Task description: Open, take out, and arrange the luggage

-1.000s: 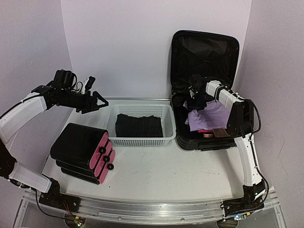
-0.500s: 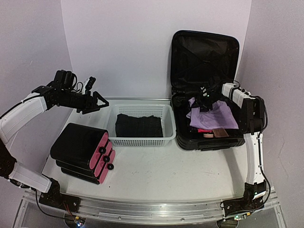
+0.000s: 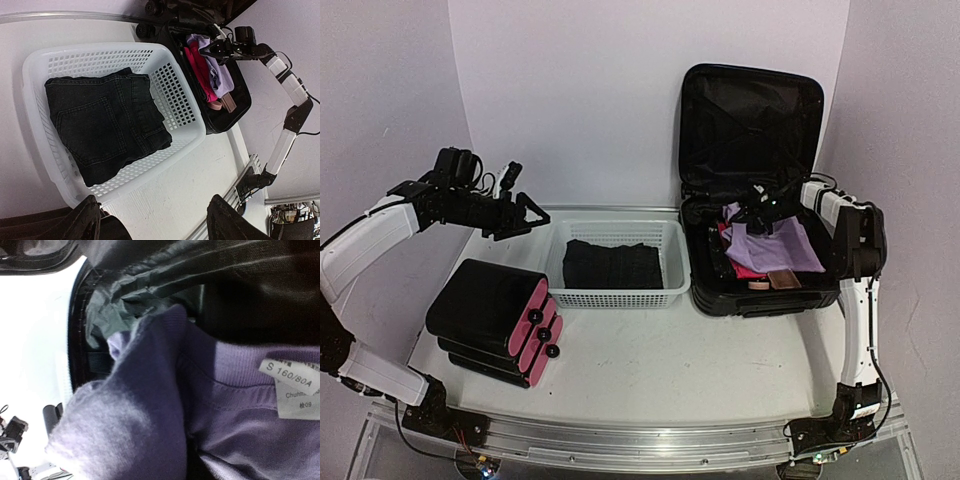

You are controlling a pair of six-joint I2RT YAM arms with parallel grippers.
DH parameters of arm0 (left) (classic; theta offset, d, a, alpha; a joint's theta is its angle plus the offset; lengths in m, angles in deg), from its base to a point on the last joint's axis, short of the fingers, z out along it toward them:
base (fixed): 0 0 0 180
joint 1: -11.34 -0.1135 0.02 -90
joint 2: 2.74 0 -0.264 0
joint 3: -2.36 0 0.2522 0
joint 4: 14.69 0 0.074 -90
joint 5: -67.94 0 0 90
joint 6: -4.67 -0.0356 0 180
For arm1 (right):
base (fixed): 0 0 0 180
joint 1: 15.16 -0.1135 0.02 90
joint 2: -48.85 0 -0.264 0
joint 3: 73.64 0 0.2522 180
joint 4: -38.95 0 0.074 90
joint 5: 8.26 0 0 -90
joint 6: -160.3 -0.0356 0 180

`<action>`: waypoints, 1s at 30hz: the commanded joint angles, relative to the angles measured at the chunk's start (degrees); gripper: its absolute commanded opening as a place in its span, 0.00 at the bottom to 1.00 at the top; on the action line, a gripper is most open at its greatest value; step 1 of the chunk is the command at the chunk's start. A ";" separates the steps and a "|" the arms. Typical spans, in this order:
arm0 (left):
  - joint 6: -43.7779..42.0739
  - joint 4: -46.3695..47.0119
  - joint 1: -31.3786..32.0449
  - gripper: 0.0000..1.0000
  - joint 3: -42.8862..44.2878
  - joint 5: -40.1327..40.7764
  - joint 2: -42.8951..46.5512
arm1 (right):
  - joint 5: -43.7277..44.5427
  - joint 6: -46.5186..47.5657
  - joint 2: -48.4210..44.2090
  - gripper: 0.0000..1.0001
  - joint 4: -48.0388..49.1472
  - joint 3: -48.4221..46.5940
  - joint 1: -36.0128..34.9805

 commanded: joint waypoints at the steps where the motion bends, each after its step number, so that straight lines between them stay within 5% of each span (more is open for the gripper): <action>1: 0.74 3.20 0.55 0.73 -0.30 -1.05 0.44 | -5.18 0.63 1.27 0.25 2.91 -0.35 0.72; 12: 1.12 3.43 1.16 0.73 -0.60 -0.78 0.60 | -15.82 -3.22 4.68 0.28 5.80 -1.77 4.52; 30: 1.49 4.09 2.05 0.73 -1.24 -0.41 0.90 | -19.31 -3.58 6.00 0.35 6.60 -1.27 5.69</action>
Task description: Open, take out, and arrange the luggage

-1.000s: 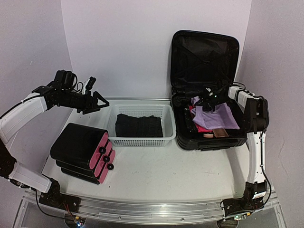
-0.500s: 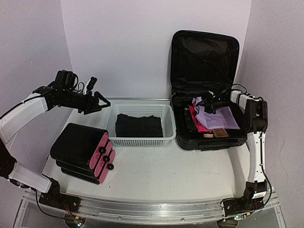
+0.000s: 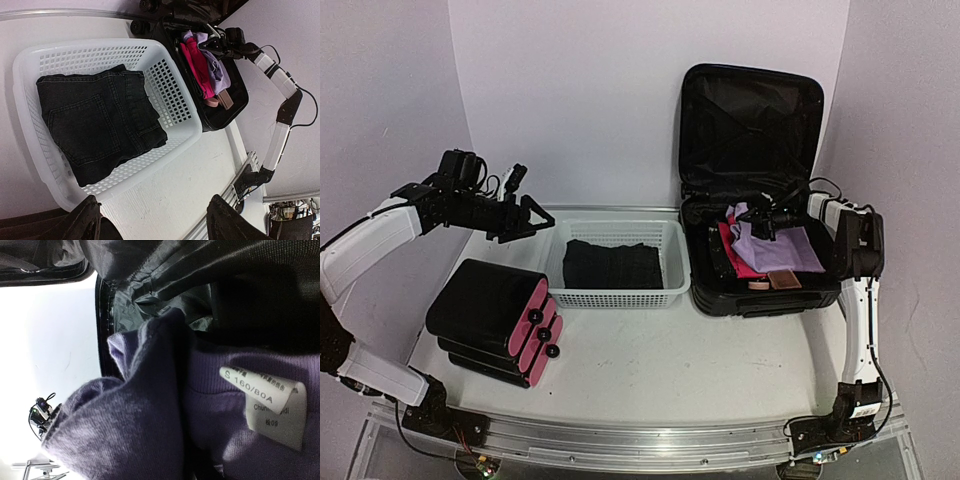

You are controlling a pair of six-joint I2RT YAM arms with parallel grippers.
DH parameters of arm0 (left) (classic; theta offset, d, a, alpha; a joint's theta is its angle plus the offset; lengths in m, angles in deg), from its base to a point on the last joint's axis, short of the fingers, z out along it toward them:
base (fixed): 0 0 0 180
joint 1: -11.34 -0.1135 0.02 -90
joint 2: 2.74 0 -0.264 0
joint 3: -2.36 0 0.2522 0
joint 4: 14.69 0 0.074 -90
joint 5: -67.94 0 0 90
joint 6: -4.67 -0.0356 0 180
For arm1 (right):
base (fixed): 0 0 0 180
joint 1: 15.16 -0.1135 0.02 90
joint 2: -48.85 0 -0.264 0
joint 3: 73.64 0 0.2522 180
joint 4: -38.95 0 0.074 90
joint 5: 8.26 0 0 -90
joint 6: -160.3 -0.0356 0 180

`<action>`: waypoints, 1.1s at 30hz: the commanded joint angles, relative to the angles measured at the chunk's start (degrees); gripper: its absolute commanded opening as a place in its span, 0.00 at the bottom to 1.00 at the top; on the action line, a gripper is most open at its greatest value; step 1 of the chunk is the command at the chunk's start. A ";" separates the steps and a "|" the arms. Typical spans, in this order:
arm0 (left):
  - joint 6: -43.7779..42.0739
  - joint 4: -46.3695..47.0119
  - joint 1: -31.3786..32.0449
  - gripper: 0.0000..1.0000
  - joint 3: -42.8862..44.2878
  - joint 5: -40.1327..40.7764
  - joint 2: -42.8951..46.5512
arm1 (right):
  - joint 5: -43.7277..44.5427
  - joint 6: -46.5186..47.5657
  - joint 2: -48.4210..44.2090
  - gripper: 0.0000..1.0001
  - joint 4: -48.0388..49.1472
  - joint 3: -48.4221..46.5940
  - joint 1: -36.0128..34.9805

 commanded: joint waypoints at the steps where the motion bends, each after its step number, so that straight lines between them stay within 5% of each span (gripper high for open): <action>1: 0.52 2.66 0.36 0.73 -0.25 -0.46 0.92 | -0.95 -0.35 0.79 0.34 1.87 -1.46 0.57; 33: 0.62 2.97 1.71 0.73 1.14 -0.46 -0.04 | -3.44 -2.81 2.42 0.42 3.23 -2.90 1.28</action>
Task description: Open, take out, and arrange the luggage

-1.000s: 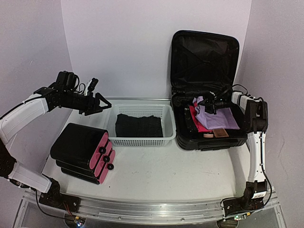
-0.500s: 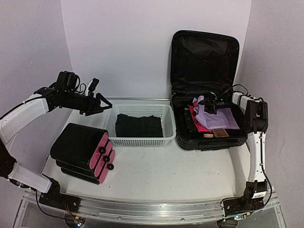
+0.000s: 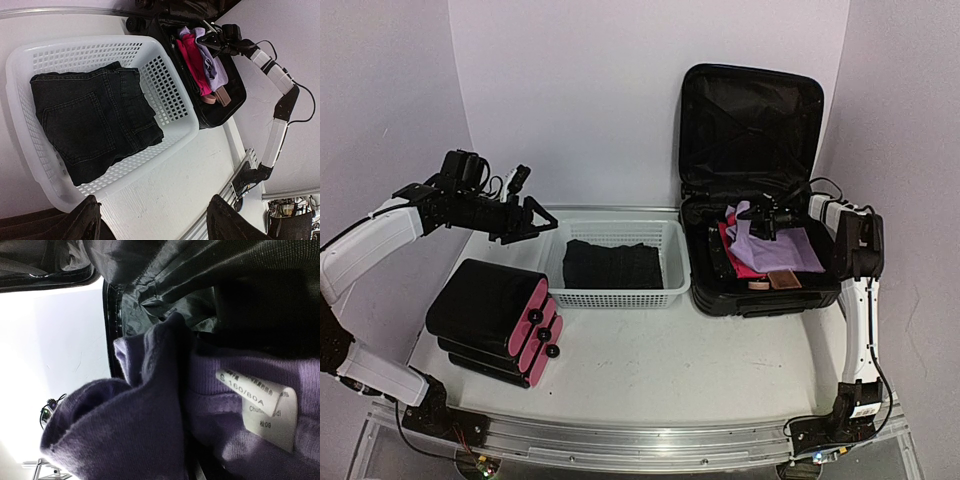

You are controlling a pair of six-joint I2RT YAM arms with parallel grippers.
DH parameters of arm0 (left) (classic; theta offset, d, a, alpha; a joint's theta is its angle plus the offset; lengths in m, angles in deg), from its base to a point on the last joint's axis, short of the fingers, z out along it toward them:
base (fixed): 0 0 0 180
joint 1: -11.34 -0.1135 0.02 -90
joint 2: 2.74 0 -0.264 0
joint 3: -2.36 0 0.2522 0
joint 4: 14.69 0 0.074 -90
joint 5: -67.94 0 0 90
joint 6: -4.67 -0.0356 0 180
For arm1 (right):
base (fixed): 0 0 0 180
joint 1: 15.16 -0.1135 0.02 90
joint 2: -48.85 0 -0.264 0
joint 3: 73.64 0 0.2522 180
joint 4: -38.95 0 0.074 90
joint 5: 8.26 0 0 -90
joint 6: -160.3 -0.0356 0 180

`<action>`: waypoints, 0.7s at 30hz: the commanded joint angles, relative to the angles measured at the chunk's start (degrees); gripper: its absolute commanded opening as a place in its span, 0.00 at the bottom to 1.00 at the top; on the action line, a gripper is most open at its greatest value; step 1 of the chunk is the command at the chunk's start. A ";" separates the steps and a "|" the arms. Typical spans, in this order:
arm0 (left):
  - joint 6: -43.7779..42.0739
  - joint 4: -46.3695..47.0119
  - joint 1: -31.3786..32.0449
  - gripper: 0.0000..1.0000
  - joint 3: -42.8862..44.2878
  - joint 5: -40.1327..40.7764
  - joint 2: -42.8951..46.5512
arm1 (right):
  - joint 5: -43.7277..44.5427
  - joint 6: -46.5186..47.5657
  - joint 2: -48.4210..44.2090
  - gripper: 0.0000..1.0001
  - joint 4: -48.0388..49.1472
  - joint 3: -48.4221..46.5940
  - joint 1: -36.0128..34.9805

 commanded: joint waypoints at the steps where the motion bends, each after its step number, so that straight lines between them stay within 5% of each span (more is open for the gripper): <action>1: 0.23 2.84 0.50 0.73 1.30 -0.46 0.01 | -0.34 -0.07 1.46 0.42 1.75 -2.35 0.56; 8: 0.23 2.85 0.78 0.73 1.11 -0.30 0.16 | -0.52 -0.03 1.63 0.48 1.84 -2.18 0.55; 14: 0.31 2.79 0.95 0.73 0.97 -0.28 0.31 | -1.54 -0.40 1.90 0.40 2.06 -2.09 0.56; 21: 0.23 2.81 1.37 0.73 1.06 -0.28 0.54 | -2.19 -0.74 1.77 0.49 2.30 -2.30 0.56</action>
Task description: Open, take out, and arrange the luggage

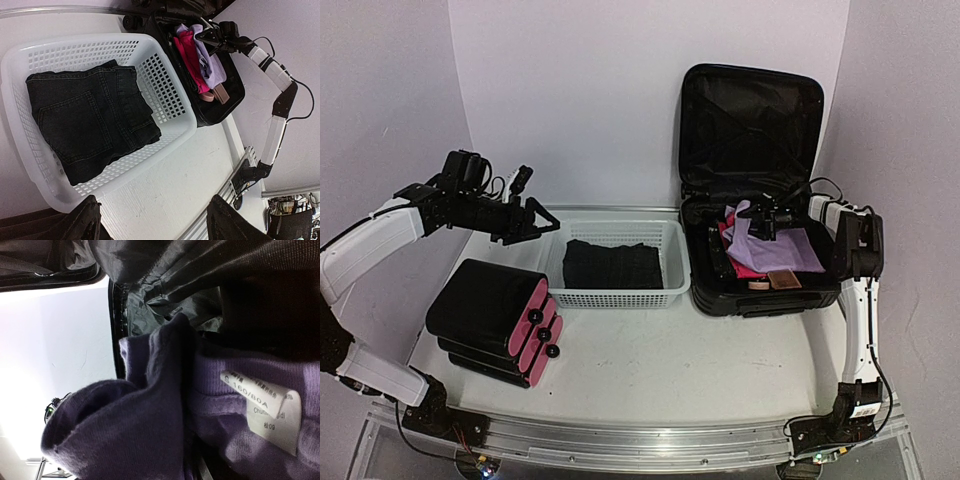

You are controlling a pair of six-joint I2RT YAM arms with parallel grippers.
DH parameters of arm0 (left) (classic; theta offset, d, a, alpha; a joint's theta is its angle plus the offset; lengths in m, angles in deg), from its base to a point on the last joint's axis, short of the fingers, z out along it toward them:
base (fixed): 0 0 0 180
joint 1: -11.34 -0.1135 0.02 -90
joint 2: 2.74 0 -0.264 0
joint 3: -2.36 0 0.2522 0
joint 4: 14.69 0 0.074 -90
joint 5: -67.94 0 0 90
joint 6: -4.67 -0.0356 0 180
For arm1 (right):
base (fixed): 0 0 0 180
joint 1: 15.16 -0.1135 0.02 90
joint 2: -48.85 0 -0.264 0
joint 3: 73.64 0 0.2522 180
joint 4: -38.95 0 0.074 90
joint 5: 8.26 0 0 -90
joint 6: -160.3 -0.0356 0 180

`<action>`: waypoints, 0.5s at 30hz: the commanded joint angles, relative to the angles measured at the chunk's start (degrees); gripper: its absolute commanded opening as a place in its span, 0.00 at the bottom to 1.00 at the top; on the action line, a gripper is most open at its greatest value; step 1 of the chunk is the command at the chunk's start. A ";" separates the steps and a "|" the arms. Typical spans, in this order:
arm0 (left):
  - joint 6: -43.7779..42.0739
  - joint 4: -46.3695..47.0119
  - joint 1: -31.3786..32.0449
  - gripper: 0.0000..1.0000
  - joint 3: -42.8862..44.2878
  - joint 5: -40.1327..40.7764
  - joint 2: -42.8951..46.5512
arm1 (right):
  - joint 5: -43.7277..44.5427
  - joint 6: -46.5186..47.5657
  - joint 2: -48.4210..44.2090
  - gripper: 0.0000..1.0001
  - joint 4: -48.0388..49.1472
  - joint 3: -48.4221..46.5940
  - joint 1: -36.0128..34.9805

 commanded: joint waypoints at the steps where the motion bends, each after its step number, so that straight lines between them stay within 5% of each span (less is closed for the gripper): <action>1: 0.27 2.83 0.59 0.73 1.06 -0.26 0.53 | -0.51 -0.01 1.46 0.49 1.37 -2.47 0.42; 15: 0.40 2.83 2.19 0.74 1.68 0.22 0.34 | -1.20 0.04 1.50 0.50 1.72 -2.00 0.38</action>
